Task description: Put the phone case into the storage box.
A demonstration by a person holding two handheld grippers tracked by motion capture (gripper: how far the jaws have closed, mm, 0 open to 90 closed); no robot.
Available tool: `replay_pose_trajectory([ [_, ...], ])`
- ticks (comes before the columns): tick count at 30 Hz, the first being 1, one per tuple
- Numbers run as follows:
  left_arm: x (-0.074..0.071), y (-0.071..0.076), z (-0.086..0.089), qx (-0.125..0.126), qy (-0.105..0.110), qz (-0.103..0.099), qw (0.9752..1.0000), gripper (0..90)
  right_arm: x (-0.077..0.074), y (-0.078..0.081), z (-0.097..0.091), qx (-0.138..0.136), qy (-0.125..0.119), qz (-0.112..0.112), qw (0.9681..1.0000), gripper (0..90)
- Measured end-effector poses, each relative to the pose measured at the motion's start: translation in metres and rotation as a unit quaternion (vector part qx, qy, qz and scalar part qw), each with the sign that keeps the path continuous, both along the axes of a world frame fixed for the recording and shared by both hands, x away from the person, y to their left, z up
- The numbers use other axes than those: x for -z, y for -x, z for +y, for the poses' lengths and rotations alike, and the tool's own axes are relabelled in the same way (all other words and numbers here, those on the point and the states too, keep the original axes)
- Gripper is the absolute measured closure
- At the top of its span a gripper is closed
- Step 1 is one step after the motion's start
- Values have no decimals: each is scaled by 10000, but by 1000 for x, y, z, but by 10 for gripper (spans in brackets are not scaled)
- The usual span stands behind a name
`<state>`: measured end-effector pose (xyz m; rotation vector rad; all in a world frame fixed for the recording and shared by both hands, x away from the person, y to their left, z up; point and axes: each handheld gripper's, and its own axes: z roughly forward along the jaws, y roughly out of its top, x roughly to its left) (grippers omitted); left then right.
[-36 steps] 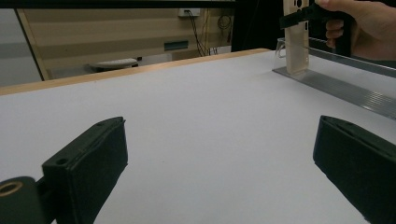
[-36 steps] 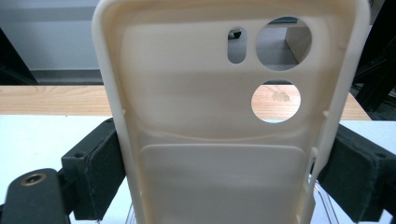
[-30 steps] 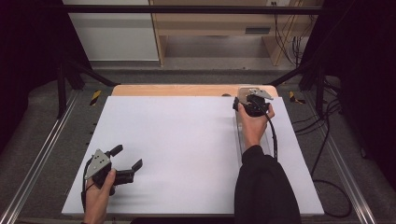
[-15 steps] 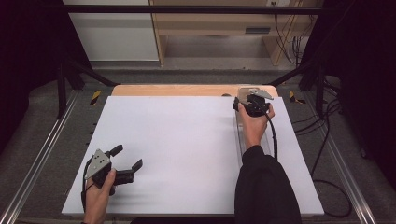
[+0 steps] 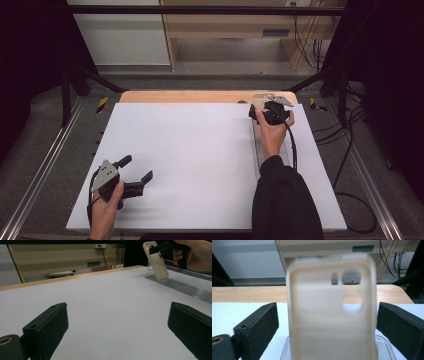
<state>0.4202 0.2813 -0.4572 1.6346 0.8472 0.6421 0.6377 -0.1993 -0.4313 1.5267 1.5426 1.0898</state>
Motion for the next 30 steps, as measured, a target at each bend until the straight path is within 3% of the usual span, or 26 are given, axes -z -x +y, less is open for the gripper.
replay_pose_trajectory([
  [30,0,0,0,2,2,2,10000,27,-10,5,-3,108,244,-194,9995,54],
])
